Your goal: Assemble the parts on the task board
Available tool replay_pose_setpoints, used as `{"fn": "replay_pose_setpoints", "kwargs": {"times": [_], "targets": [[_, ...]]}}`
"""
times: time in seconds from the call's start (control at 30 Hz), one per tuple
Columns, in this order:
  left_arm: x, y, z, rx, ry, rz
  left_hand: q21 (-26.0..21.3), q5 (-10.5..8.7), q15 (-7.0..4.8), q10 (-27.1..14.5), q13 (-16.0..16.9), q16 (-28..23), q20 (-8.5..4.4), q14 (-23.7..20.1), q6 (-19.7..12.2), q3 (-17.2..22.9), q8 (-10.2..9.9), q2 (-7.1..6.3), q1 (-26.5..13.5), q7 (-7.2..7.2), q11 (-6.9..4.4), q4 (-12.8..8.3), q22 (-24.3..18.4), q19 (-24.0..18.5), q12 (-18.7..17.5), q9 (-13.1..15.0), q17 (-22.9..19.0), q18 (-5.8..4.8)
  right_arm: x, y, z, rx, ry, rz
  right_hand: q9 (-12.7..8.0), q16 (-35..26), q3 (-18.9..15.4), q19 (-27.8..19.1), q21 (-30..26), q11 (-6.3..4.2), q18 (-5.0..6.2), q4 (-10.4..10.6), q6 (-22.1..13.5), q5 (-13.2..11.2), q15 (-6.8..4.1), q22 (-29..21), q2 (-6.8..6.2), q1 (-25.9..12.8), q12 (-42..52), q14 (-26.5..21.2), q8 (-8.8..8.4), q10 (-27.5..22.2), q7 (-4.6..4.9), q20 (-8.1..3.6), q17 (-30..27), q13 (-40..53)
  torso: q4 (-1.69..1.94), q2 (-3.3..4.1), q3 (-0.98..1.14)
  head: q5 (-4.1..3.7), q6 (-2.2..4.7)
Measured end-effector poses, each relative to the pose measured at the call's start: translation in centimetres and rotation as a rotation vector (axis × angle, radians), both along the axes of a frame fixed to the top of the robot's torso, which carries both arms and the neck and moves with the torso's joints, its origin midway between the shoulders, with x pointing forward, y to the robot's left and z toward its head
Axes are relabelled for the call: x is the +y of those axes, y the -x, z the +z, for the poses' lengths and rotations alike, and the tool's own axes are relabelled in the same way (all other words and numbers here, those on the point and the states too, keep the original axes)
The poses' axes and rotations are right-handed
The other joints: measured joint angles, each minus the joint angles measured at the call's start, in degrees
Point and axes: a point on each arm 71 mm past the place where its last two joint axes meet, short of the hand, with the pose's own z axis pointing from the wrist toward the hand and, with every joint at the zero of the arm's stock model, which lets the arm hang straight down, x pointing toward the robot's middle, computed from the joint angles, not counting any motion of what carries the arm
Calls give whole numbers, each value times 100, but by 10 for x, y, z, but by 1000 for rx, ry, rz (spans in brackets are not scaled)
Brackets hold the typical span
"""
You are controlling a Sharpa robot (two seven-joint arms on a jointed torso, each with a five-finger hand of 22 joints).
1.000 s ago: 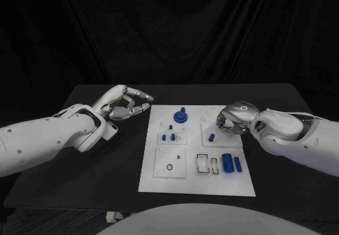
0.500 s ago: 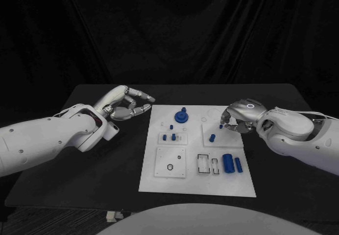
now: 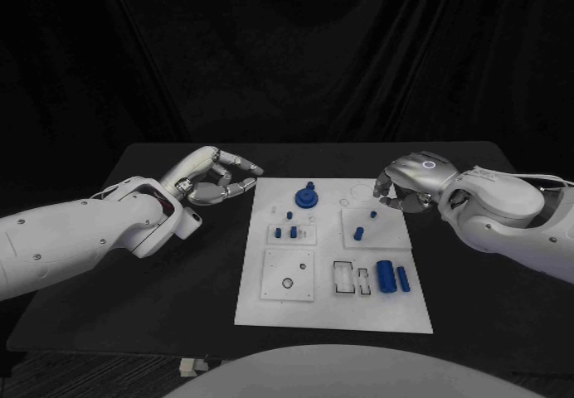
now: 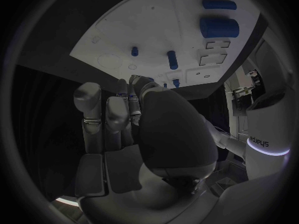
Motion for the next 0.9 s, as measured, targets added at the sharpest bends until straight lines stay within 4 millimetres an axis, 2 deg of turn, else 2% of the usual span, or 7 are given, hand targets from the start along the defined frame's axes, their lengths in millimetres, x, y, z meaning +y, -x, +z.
{"fn": "replay_pose_setpoints", "kwargs": {"times": [0.03,0.17,0.37,0.43,0.53,0.67,0.9], "targets": [[0,0,0,1,-1,0,0,0,0,0,0,0,0,0,0,1,0,0,0,0,0,-1,0,0,0,0,-4,0,0,0,1,-1,0,0,3,0,0,0,0,0,0,0,0,0,0,0,0,0,0,0,0,0,0,0,0,-4,0,0,0,-1,0],[0,0,-1,4,-2,1,0,0,0,0,0,0,0,0,0,16,0,0,0,0,0,-16,0,0,0,0,-8,0,2,-3,1,-4,1,-1,15,-45,-9,0,-69,0,0,58,-58,-359,0,0,-18,-65,-91,0,-30,0,5,0,-58,-77,1,1,0,-5,0],[1,0,-3,11,-5,2,-24,0,0,0,0,0,0,0,0,16,0,-24,24,0,0,-16,0,0,0,0,-8,0,3,-8,-4,12,9,-14,-87,-115,-74,-45,-200,90,0,264,-521,-791,53,-1,-122,-260,-201,-53,-318,-119,-3,45,-131,-154,2,2,0,2,0],[1,0,-4,15,-5,1,-24,0,0,0,0,0,0,0,0,16,0,-24,24,0,0,-16,0,0,0,-1,-8,0,3,-9,-9,26,14,-18,-108,-133,-112,-52,-247,106,0,303,-571,-867,61,-1,-141,-279,-201,-61,-347,-149,-17,52,-155,-160,4,2,0,9,0],[1,1,-6,19,-6,1,-24,0,0,0,0,0,0,0,0,16,0,-24,24,0,0,-16,0,0,0,0,-8,0,4,-10,-14,43,21,-23,-126,-178,-119,-92,-311,116,0,310,-616,-887,81,-1,-159,-297,-225,-81,-361,-175,-62,52,-192,-165,7,3,0,9,0],[2,2,-7,23,-6,2,-24,0,0,0,0,0,0,0,0,16,0,-24,24,0,0,-16,0,0,0,-1,-8,0,5,-12,-20,62,30,-29,-134,-178,-119,-93,-351,125,0,310,-616,-887,81,-1,-159,-297,-225,-81,-389,-207,-62,53,-205,-167,11,9,0,1,0],[2,2,-8,26,-7,1,-23,0,0,0,0,0,0,0,0,16,0,-24,24,0,0,-16,0,0,0,-1,-13,0,5,-13,-28,84,41,-35,-138,-178,-119,-113,-388,125,0,309,-605,-564,81,-2,-133,-271,-224,-81,-389,-207,-51,73,-214,-170,11,9,0,3,0]]}}
